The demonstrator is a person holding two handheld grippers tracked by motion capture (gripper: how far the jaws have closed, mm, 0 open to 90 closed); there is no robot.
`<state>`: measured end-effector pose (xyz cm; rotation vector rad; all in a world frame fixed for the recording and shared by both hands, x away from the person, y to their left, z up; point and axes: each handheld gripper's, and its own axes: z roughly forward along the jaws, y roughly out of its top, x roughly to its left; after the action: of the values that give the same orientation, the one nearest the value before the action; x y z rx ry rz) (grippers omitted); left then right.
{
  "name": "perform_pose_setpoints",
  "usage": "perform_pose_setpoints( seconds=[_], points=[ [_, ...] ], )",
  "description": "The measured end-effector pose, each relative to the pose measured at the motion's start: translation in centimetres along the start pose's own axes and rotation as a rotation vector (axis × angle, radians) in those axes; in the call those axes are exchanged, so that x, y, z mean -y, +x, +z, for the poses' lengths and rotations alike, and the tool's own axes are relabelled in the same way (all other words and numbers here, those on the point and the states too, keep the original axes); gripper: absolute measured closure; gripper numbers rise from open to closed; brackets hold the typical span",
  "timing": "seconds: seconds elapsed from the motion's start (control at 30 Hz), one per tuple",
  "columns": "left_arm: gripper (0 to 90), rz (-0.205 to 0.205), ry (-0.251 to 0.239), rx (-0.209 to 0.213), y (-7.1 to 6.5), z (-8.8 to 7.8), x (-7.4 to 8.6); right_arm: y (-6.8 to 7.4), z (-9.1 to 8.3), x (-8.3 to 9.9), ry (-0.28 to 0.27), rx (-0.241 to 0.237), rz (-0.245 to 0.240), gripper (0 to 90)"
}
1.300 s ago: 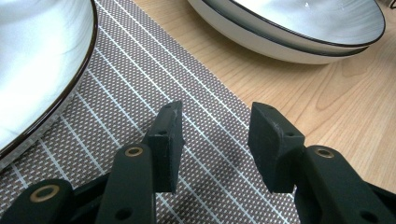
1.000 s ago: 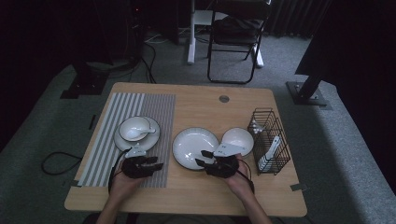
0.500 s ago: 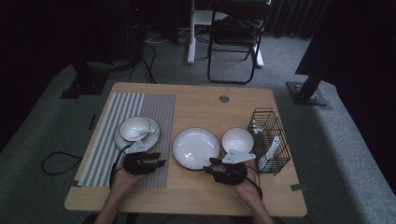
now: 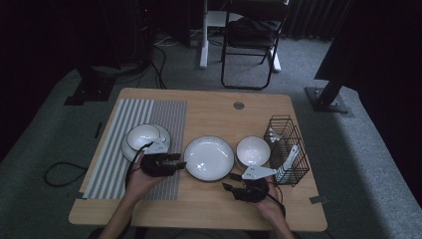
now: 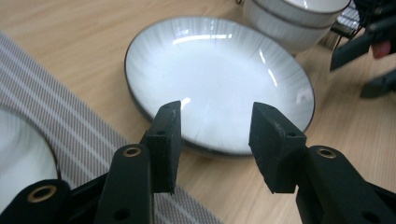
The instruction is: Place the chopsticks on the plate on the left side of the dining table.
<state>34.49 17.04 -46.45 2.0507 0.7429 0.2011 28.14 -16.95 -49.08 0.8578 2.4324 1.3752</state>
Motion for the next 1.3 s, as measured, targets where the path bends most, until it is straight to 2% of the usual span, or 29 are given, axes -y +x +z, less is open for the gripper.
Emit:
perform_pose_setpoints(
  seconds=[0.37, 0.67, 1.3],
  points=[
    [55.2, 0.053, -0.010, 0.027, 0.3, 1.4, -3.0, 0.1, 0.2, 1.0, 0.035, 0.019, -0.006, 52.2],
    [55.2, 0.099, -0.005, 0.065, -0.1, 3.0, -5.2, 0.1, 0.4, 1.6, 0.050, 0.048, -0.011, 51.8],
    [55.6, 0.185, 0.007, 0.105, -0.8, 6.2, -9.3, -0.4, 1.1, 2.4, 0.095, 0.094, -0.012, 48.3]
  ],
)
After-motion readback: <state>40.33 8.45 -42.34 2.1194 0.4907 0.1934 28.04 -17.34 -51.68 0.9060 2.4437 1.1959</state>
